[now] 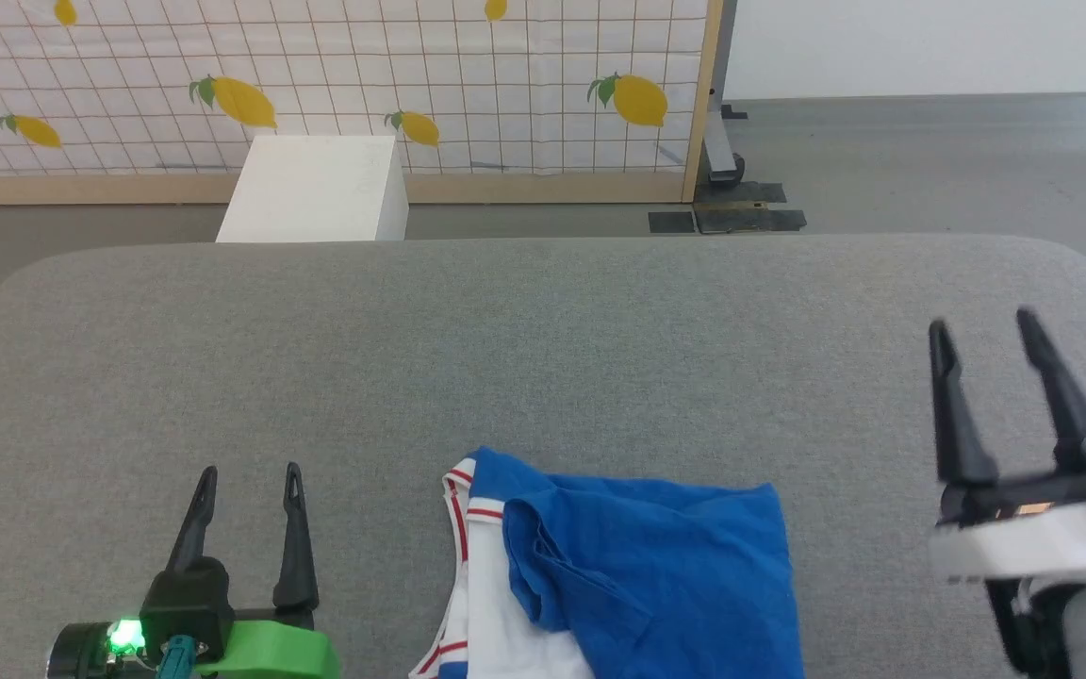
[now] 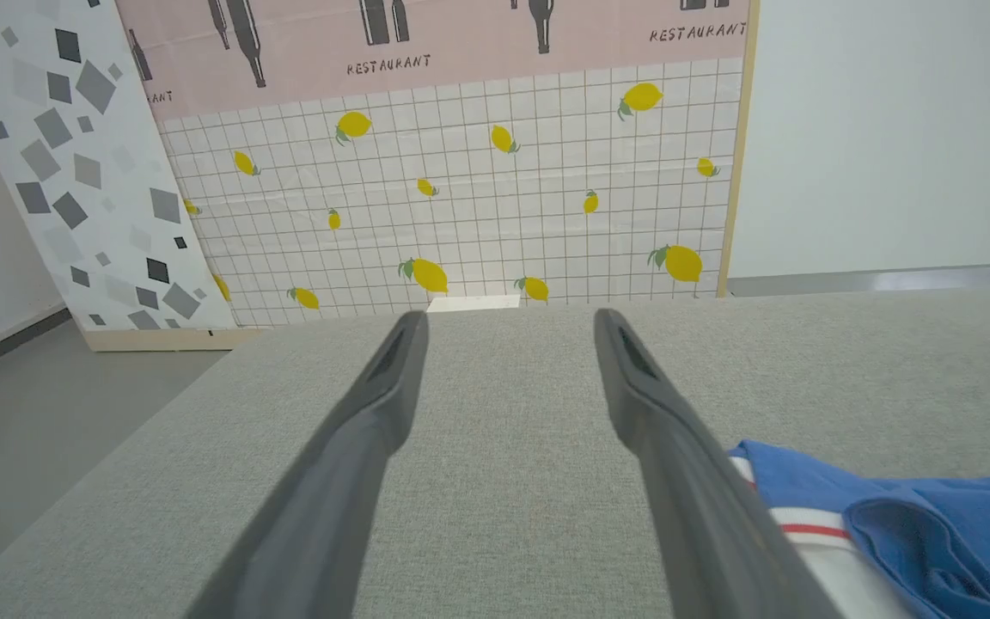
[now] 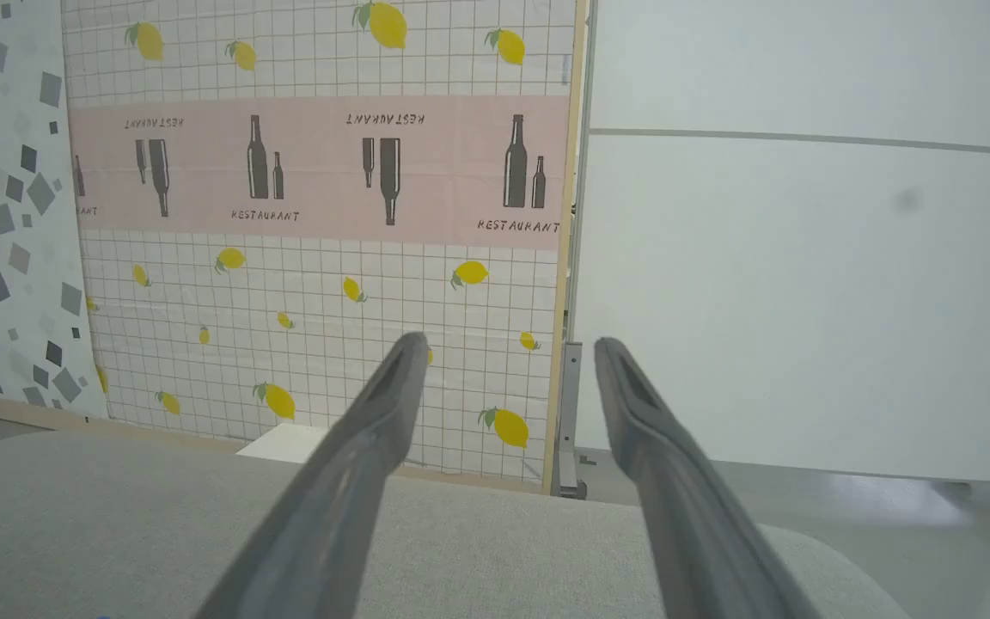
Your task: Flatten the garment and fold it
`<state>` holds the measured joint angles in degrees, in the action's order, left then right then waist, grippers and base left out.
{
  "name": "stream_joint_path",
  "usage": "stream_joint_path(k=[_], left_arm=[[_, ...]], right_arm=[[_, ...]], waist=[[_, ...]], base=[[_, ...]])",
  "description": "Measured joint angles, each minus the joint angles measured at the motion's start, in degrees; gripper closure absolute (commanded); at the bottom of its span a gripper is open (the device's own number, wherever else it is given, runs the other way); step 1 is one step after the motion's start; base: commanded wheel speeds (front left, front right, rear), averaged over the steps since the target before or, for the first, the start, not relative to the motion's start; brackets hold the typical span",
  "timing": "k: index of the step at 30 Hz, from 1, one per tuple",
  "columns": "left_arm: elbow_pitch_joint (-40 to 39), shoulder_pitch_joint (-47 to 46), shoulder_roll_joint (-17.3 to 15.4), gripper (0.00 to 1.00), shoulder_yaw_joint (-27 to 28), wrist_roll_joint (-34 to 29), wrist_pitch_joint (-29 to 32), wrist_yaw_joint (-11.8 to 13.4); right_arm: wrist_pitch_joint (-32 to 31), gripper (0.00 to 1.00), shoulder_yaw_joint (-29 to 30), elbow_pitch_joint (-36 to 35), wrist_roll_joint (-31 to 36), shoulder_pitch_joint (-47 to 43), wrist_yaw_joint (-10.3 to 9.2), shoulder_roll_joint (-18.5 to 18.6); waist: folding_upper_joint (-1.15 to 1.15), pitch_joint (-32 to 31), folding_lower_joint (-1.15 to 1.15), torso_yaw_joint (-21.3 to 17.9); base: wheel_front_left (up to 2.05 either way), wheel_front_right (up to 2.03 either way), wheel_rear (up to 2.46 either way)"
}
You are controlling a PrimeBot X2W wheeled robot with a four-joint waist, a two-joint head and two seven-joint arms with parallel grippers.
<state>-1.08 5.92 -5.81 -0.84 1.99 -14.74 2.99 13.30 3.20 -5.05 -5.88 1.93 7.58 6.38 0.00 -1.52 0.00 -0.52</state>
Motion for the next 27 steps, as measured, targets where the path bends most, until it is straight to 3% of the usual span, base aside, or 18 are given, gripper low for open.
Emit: stream_joint_path(k=[3,6,14,18,21,27], left_arm=[[0.0,0.0,0.2,0.00,0.0,0.0,0.0,-0.4],[0.1,-0.1,0.4,0.00,-0.2,-0.2,0.0,-0.5],[0.1,-0.4,0.7,0.00,-0.3,-0.4,0.0,-0.7],[0.1,-1.1,0.9,0.00,-0.3,-0.4,0.0,-0.9],[0.1,-1.9,0.9,0.00,-0.4,-0.4,0.0,-1.0],[0.3,-4.3,1.5,0.00,-1.0,-0.4,0.0,-1.3]], right_arm=[[-4.6,0.00,-1.1,-0.4,-1.2,4.4,0.00,3.3],[-14.4,0.00,-6.0,1.0,-5.0,8.0,0.01,8.3],[-42.1,0.00,-22.3,5.4,-24.0,15.2,0.00,23.6],[-52.4,0.00,-32.0,6.0,-33.4,17.8,0.01,30.7],[-56.6,0.00,-37.1,6.8,-39.1,19.7,0.01,33.7],[-60.4,0.00,-41.6,11.0,-47.7,21.6,0.00,33.9]], waist=[[0.00,0.6,0.00,0.1],[0.00,1.2,0.00,0.2],[0.00,3.1,0.00,1.2],[0.00,4.1,0.00,1.9],[0.00,5.1,0.00,2.5],[0.00,7.2,0.00,4.1]], base=[[0.00,0.00,0.00],[0.00,0.00,0.00],[0.00,0.00,0.00],[0.00,0.00,0.00],[0.00,0.00,0.00],[0.00,0.00,0.00]])
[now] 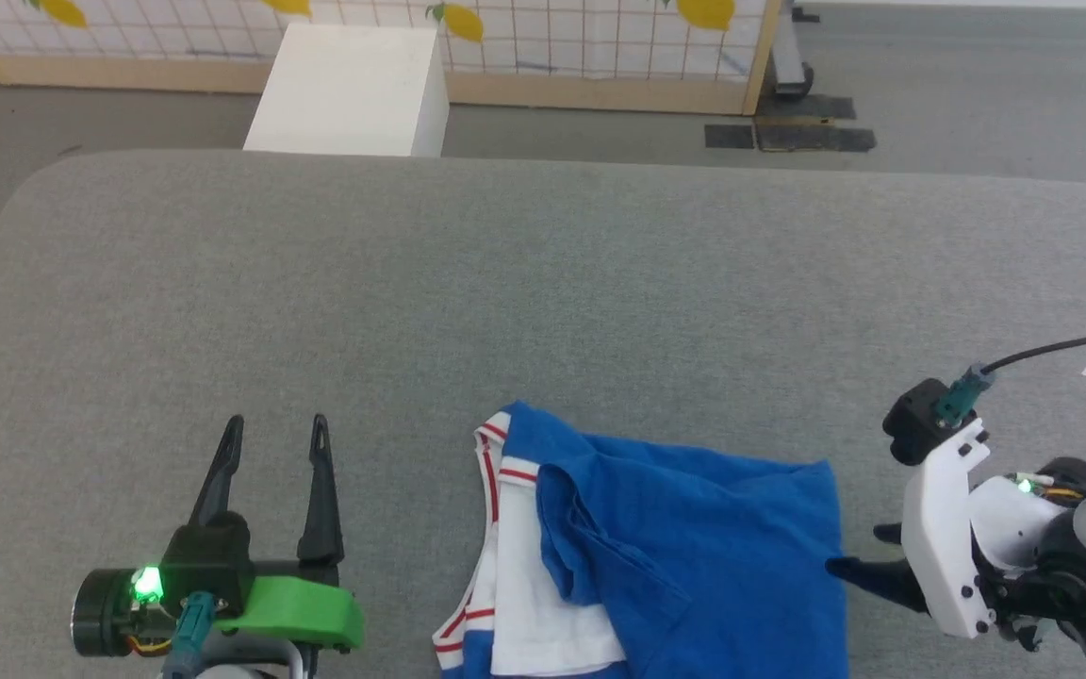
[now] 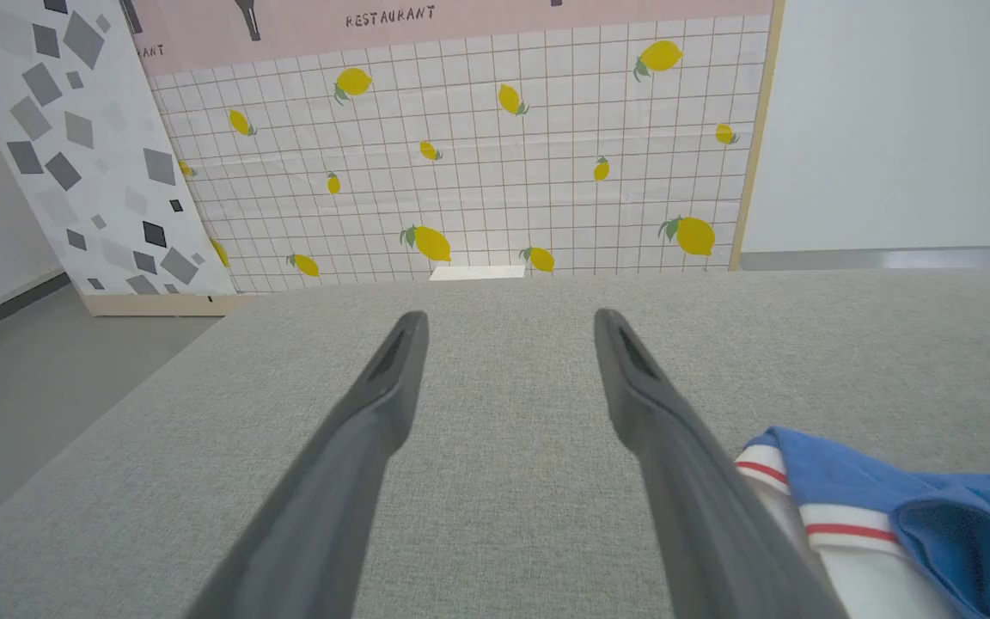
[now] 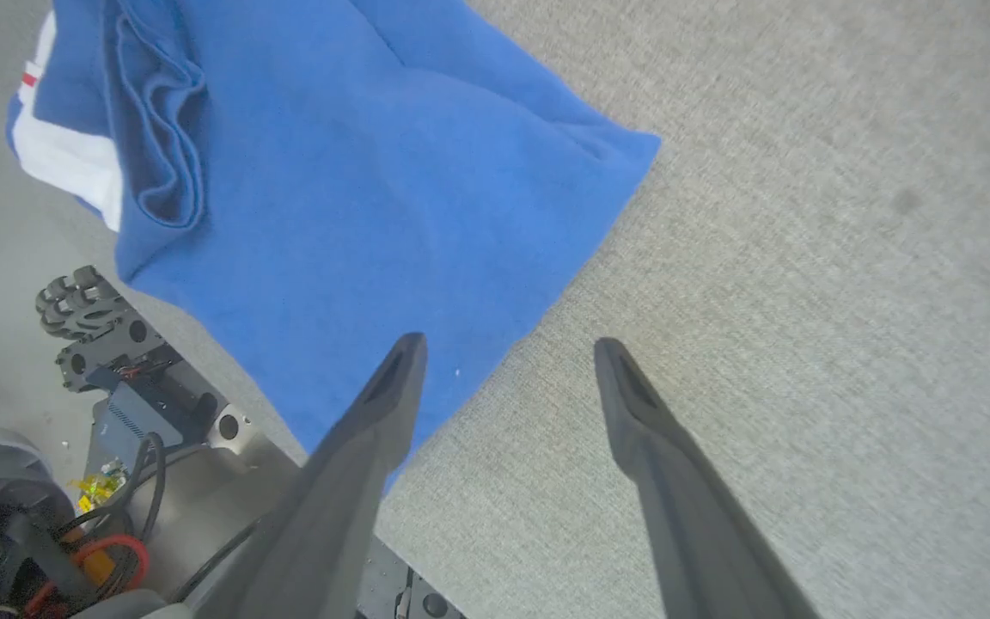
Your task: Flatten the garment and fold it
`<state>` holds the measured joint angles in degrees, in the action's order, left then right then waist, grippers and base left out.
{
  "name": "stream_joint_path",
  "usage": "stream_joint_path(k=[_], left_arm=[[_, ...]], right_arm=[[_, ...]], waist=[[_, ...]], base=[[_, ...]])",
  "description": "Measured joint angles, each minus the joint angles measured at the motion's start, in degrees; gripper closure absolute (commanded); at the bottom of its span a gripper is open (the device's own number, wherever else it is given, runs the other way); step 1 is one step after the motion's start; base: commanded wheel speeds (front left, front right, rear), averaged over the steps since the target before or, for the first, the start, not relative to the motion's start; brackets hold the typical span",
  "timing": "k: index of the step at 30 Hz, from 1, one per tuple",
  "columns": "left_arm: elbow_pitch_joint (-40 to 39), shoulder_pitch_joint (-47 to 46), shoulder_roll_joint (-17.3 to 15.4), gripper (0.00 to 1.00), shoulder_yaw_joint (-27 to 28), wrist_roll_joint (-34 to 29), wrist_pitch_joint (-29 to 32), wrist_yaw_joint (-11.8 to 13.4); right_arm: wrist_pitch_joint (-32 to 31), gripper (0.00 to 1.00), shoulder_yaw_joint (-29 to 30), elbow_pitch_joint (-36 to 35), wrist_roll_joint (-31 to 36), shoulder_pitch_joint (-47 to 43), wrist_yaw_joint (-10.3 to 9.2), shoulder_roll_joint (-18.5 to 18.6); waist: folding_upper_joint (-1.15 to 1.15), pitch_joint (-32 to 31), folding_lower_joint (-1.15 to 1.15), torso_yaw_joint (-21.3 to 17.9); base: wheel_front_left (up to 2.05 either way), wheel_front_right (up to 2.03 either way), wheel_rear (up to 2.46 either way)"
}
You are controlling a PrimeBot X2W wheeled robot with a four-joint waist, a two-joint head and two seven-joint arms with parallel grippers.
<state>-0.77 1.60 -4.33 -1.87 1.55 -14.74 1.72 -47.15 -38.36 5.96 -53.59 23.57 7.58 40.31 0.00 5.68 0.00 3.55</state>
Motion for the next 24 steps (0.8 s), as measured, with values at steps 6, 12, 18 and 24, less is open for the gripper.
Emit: stream_joint_path(k=[6,12,18,24], left_arm=[[0.0,-1.2,0.4,0.00,-0.3,0.0,0.0,0.0],[0.0,-1.7,0.4,0.00,-0.1,0.0,0.0,0.0],[0.0,-2.0,0.5,0.00,-0.1,-0.1,0.0,0.0],[0.2,-2.1,0.6,0.00,0.3,-0.1,0.0,0.0]], right_arm=[[1.5,0.00,-3.1,5.0,-2.4,0.1,0.00,-1.5],[4.3,0.00,-6.3,7.4,-3.6,0.4,0.00,-2.9],[7.2,1.00,-9.8,7.3,-3.7,2.3,0.01,-2.1],[11.7,1.00,-13.2,7.0,-3.7,3.9,0.00,-1.8]], waist=[[0.00,2.1,0.00,1.8],[0.00,4.0,0.00,3.1],[0.00,5.0,0.00,3.3],[0.00,4.2,0.00,2.7]], base=[[0.00,0.00,0.00],[0.00,0.00,0.00],[0.00,0.00,0.00],[0.00,0.00,0.00]])
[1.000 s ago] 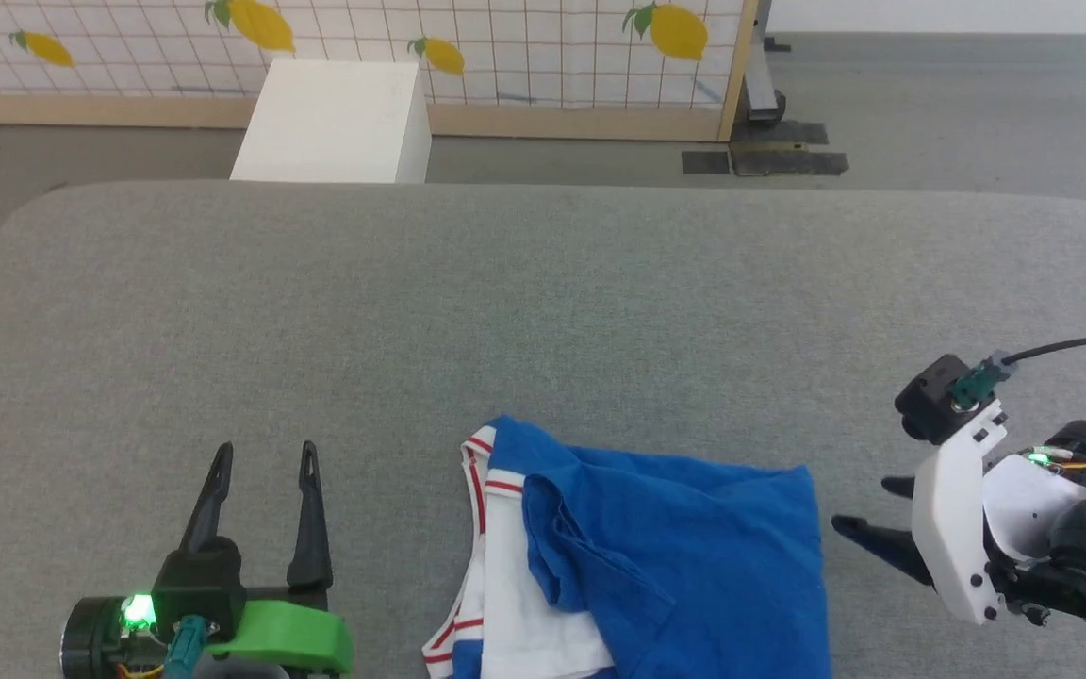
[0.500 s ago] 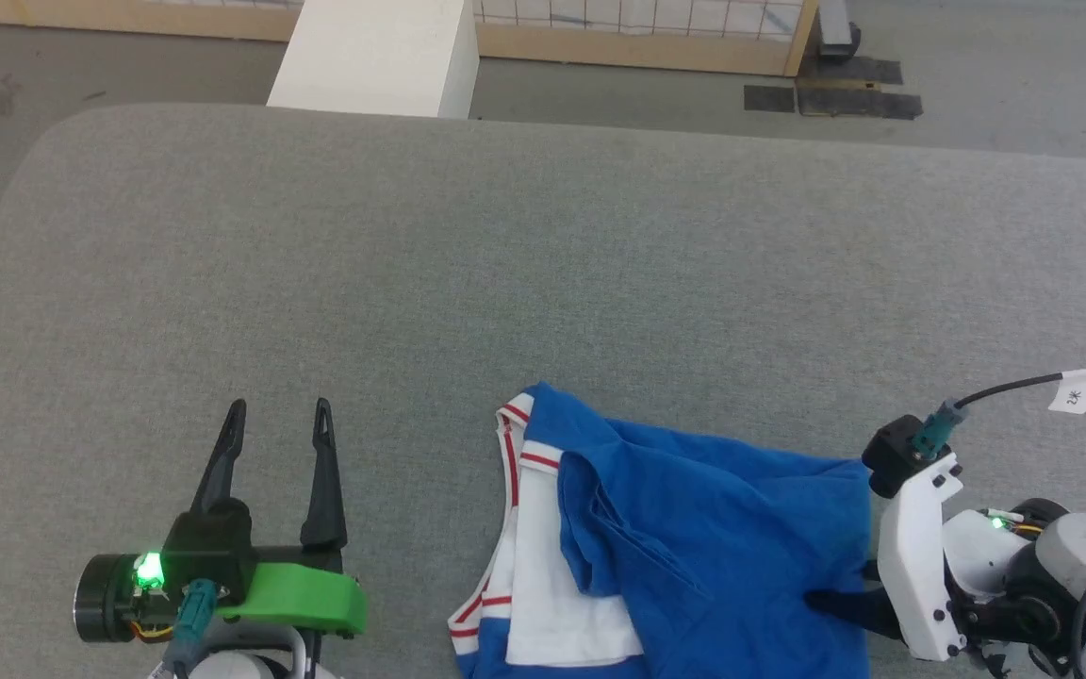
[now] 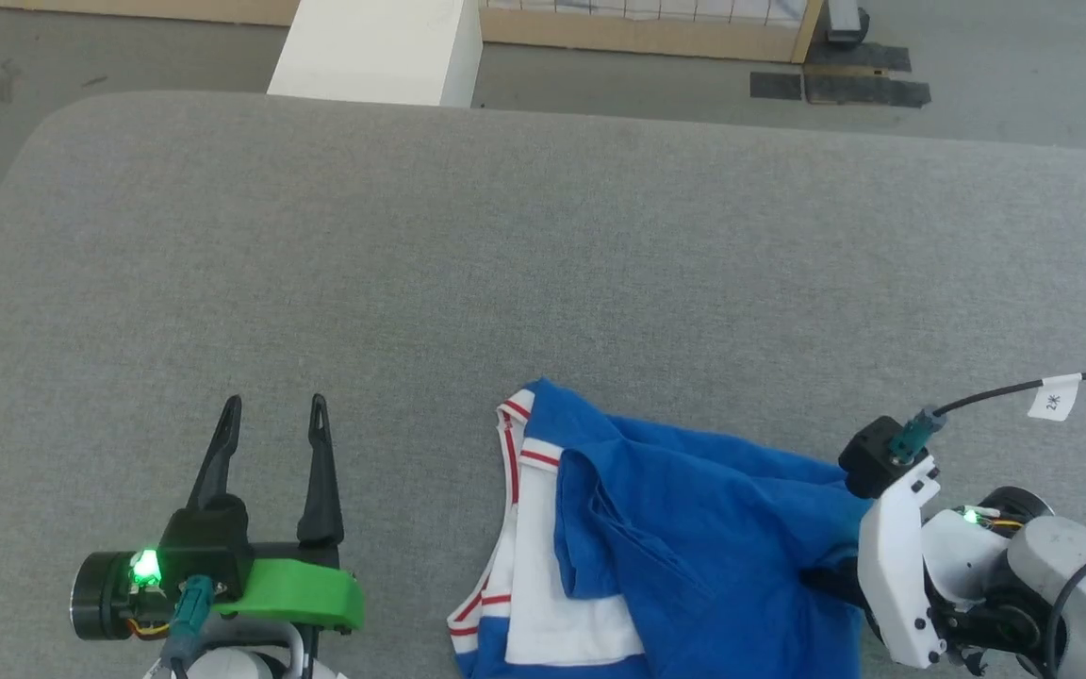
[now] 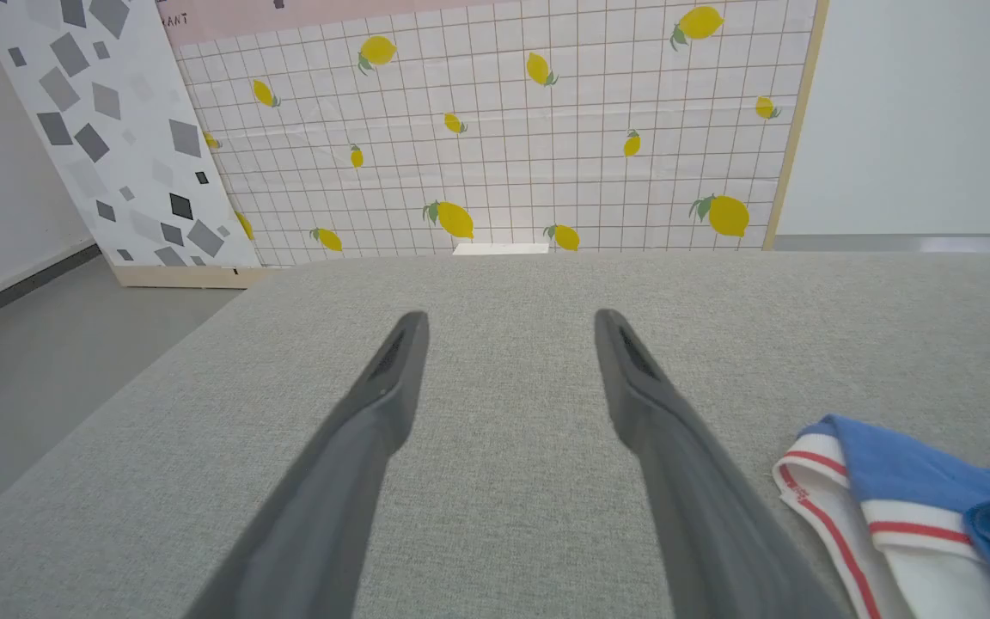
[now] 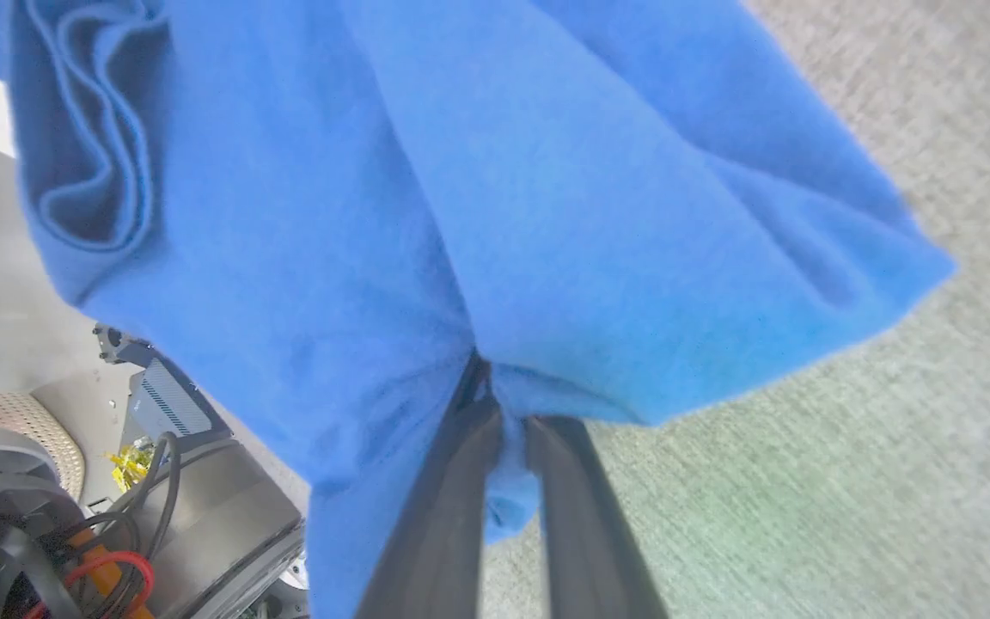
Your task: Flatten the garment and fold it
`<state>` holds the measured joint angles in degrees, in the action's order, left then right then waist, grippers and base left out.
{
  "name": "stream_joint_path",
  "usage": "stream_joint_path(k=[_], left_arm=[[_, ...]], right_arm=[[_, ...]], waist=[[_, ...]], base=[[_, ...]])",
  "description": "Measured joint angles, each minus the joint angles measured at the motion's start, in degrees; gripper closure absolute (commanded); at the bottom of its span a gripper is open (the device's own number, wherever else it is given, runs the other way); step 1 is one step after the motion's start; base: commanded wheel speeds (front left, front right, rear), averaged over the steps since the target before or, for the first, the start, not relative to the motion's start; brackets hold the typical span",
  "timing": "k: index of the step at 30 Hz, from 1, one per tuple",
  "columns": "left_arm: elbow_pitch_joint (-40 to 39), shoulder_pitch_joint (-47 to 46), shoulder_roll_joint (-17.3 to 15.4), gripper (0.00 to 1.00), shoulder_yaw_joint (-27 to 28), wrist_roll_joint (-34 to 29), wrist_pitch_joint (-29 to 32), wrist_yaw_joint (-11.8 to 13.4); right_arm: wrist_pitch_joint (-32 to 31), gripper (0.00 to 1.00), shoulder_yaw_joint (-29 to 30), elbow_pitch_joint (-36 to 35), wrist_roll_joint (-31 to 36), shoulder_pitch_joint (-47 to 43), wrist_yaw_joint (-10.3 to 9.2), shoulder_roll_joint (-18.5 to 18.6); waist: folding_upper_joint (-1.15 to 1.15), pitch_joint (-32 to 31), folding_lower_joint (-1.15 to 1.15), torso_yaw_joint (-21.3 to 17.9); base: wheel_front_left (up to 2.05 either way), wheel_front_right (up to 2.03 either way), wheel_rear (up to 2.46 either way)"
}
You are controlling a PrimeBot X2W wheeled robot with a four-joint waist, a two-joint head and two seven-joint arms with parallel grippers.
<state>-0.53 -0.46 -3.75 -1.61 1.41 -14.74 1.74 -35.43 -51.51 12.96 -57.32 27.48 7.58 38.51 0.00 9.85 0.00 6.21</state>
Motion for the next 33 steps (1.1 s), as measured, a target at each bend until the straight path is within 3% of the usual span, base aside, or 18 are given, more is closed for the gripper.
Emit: stream_joint_path(k=[9,18,24,33], left_arm=[[-0.8,0.8,0.1,0.00,0.5,0.0,0.0,0.3],[-4.7,1.8,0.1,0.00,3.2,0.2,0.0,0.3],[-7.2,0.8,-0.4,0.00,4.0,0.1,0.0,-0.4],[-8.6,-3.0,-3.3,0.00,4.3,-0.5,-0.1,-1.7]], right_arm=[[4.6,1.00,-4.2,-4.3,2.0,6.4,0.01,3.5],[5.9,1.00,-7.6,-6.0,9.5,16.6,0.01,10.7],[6.8,1.00,-7.4,-2.6,13.6,21.9,0.02,15.0],[11.0,1.00,-4.3,8.9,16.1,24.7,0.02,15.5]], waist=[[0.00,-1.5,0.00,-3.0],[0.00,-0.3,0.00,-10.4],[0.00,2.5,0.00,-15.9],[0.00,9.7,0.00,-21.8]], base=[[0.00,0.00,0.00],[0.00,0.00,0.00],[0.00,0.00,0.00],[0.00,0.00,0.00]])
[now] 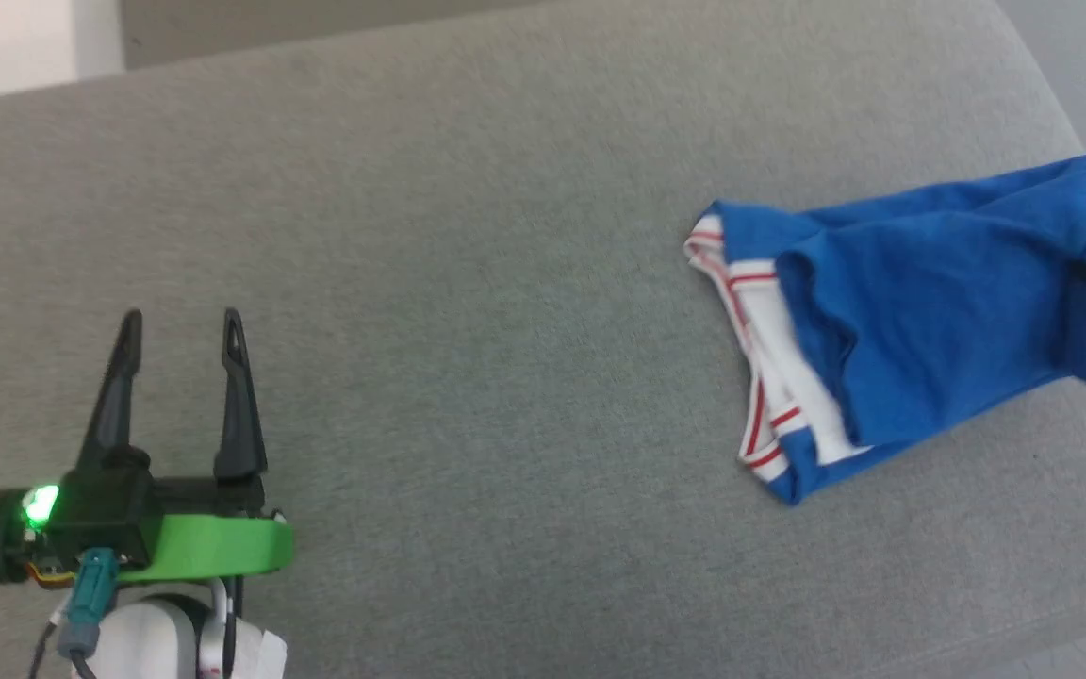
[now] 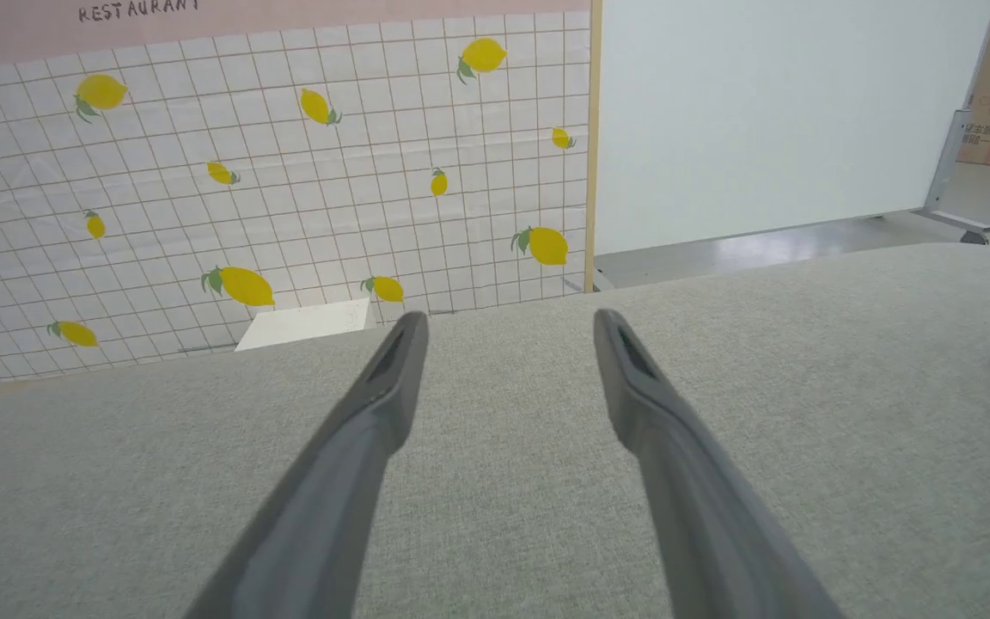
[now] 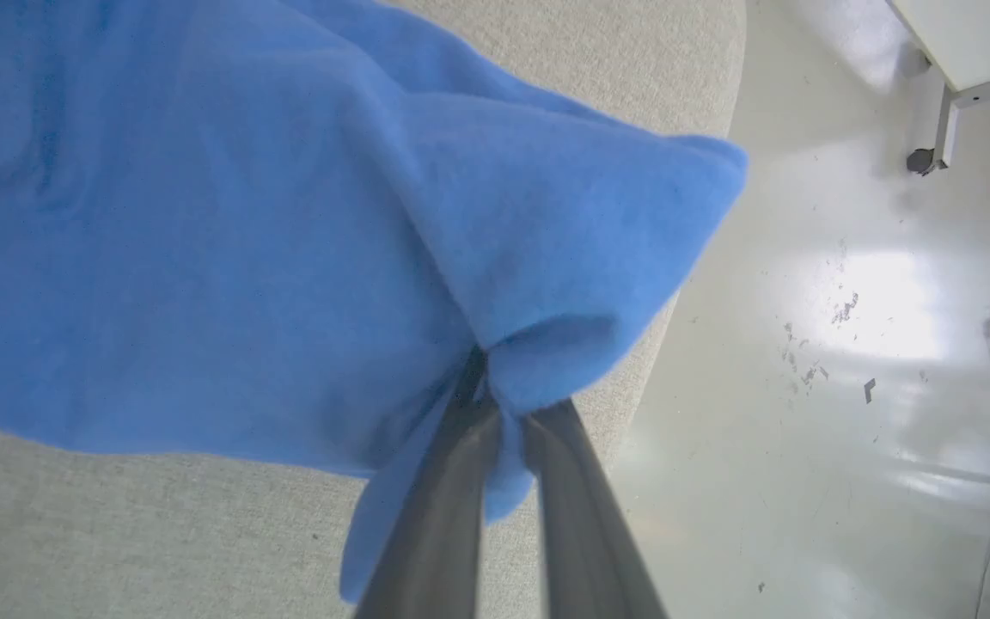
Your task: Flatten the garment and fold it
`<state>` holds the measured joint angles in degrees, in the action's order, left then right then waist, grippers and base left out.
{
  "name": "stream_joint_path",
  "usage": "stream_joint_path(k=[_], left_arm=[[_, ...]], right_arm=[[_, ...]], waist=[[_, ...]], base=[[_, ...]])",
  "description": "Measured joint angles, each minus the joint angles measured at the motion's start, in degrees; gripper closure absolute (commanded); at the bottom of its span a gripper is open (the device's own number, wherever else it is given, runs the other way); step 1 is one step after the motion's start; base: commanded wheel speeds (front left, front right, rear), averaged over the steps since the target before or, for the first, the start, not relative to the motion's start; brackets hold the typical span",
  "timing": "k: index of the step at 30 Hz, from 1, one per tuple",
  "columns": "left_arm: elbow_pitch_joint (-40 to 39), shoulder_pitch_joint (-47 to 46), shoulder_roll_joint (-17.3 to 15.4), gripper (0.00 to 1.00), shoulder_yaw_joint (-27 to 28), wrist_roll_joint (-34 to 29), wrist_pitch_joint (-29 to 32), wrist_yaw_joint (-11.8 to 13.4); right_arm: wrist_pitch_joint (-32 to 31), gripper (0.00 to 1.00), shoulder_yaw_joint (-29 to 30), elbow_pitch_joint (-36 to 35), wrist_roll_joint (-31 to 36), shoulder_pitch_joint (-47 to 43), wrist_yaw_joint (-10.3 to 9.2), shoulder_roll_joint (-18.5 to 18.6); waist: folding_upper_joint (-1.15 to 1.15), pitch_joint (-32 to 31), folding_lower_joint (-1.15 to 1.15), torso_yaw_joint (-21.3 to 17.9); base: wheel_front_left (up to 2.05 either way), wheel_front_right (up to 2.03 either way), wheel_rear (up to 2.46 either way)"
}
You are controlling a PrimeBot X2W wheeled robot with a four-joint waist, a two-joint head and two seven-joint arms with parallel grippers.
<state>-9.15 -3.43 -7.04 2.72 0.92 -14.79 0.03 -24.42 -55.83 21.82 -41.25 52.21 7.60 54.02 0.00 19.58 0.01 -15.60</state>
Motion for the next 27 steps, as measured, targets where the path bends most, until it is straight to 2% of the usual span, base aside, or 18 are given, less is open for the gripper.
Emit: stream_joint_path(k=[9,19,20,21,24,27], left_arm=[[-1.6,-3.1,-1.4,0.00,-0.4,-0.2,0.0,-0.5],[-1.8,-4.9,-1.6,0.00,-1.0,-0.1,0.0,-0.5],[-1.6,-4.9,-1.5,0.00,-1.1,-0.1,0.0,-0.5],[-1.2,-4.9,-1.4,0.00,-1.0,0.0,0.0,-0.4],[-0.5,-4.8,-0.9,0.00,-0.8,0.2,0.0,-0.4],[0.0,-4.6,-0.2,0.00,-0.6,0.2,0.0,0.1]], right_arm=[[4.1,1.00,6.2,13.9,3.6,3.4,0.00,-1.1],[7.6,0.98,11.2,24.2,6.8,4.6,0.00,-5.5],[7.6,0.07,11.5,24.8,6.7,4.5,0.00,-6.0],[8.0,0.00,12.0,25.4,6.8,4.4,0.00,-6.5],[10.8,0.00,12.8,26.4,8.7,4.4,0.00,-7.0],[16.3,0.00,15.6,27.5,10.4,4.5,0.00,-7.1]], waist=[[0.00,8.1,0.00,-2.0],[0.00,12.5,0.00,-0.3],[0.00,12.5,0.00,0.0],[0.00,12.2,0.00,0.2],[0.00,11.0,0.00,0.7],[0.00,8.9,0.00,1.1]], base=[[0.00,0.00,0.00],[0.00,0.00,0.00],[0.00,0.00,0.00],[0.00,0.00,0.00],[0.00,0.00,0.00],[0.00,0.00,0.00]])
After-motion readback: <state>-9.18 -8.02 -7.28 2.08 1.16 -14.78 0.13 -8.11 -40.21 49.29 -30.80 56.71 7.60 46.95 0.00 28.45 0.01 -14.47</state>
